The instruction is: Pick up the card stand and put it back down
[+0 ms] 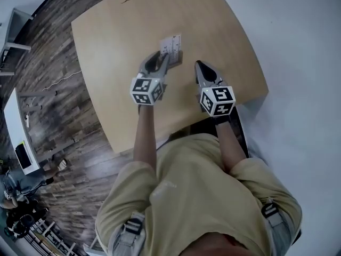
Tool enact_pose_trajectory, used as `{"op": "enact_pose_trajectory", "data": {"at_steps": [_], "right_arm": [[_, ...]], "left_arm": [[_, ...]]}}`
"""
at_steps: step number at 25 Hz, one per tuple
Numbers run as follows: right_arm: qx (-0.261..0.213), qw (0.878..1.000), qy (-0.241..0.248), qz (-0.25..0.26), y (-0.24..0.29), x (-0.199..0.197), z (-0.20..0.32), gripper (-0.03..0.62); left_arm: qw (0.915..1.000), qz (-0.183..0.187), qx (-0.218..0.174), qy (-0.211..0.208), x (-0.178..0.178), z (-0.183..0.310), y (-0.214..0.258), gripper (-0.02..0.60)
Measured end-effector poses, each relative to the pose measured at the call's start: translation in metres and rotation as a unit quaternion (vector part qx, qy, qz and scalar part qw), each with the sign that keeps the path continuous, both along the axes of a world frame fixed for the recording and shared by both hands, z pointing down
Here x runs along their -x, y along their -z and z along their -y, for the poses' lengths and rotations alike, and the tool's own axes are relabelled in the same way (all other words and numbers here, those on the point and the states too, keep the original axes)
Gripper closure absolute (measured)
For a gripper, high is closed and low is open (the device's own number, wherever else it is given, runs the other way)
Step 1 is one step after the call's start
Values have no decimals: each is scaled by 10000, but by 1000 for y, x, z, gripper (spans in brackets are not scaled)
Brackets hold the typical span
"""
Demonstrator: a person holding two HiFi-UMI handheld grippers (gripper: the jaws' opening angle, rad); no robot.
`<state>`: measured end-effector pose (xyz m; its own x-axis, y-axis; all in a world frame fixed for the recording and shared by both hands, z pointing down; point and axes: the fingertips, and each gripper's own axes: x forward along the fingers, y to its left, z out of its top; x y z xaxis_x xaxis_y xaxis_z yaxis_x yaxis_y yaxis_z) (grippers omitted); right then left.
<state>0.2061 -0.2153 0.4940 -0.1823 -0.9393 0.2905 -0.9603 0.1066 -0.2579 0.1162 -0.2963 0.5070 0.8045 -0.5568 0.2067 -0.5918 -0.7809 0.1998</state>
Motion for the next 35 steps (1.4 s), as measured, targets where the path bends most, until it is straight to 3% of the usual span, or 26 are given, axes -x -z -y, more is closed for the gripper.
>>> {"op": "enact_pose_trajectory", "data": {"at_steps": [6, 11, 17, 35], "right_arm": [[-400, 9991, 98, -98, 34, 26, -4, 589], [-707, 9970, 258, -164, 59, 52, 0, 589], [-914, 9945, 452, -249, 78, 86, 1, 589], [-1003, 9915, 753, -356, 93, 123, 15, 589]], "left_arm": [[9935, -135, -617, 947, 56, -15, 66, 465], [9847, -91, -1086, 1357, 94, -27, 104, 465], [9742, 73, -1369, 1794, 132, -41, 123, 465], [9716, 61, -1240, 2013, 170, -47, 120, 466]]}}
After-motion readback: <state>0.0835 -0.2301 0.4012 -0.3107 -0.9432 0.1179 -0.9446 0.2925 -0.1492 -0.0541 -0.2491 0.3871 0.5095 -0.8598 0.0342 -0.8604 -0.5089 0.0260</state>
